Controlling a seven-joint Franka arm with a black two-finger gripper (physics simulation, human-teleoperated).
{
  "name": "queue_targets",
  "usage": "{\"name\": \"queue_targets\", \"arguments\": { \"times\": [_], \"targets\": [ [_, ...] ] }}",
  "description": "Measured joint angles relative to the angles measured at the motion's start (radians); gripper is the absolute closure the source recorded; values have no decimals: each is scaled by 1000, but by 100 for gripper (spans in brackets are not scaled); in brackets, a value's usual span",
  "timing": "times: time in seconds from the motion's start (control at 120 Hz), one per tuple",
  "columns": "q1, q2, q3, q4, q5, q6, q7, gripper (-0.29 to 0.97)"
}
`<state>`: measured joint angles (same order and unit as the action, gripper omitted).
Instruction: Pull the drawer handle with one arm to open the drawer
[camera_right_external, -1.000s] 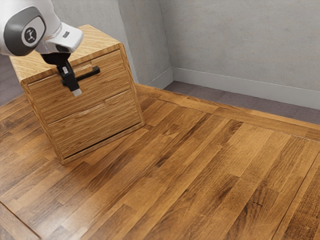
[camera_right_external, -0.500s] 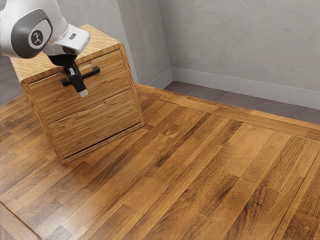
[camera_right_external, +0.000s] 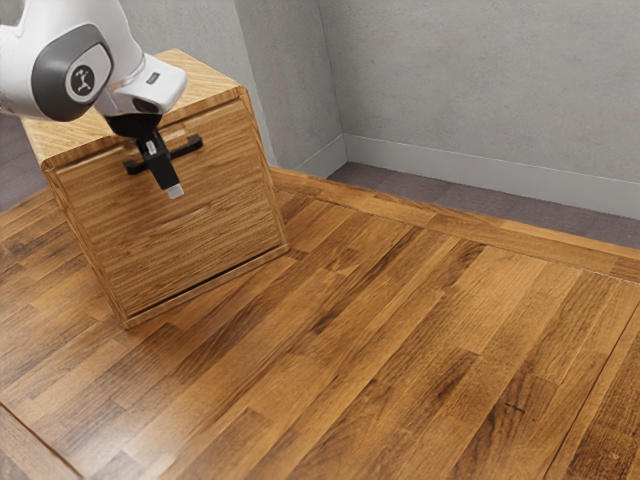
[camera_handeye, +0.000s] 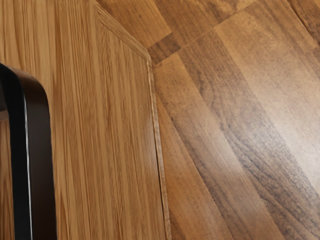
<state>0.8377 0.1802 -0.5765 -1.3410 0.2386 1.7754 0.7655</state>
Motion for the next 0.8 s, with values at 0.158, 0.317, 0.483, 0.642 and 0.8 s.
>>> {"name": "queue_targets", "arguments": {
  "times": [0.158, 0.317, 0.483, 0.642, 0.8],
  "targets": [
    [-31, -7, 0, -3, 2, -3, -3, 2],
    [-44, -15, 0, -17, 2, -7, -8, 1],
    [-61, -27, 1, -35, 2, -5, -14, 2],
    [-100, -54, -5, -62, 2, -7, -26, 5],
    [-156, -197, -152, -51, 3, -47, -58, 8]
  ]
}}
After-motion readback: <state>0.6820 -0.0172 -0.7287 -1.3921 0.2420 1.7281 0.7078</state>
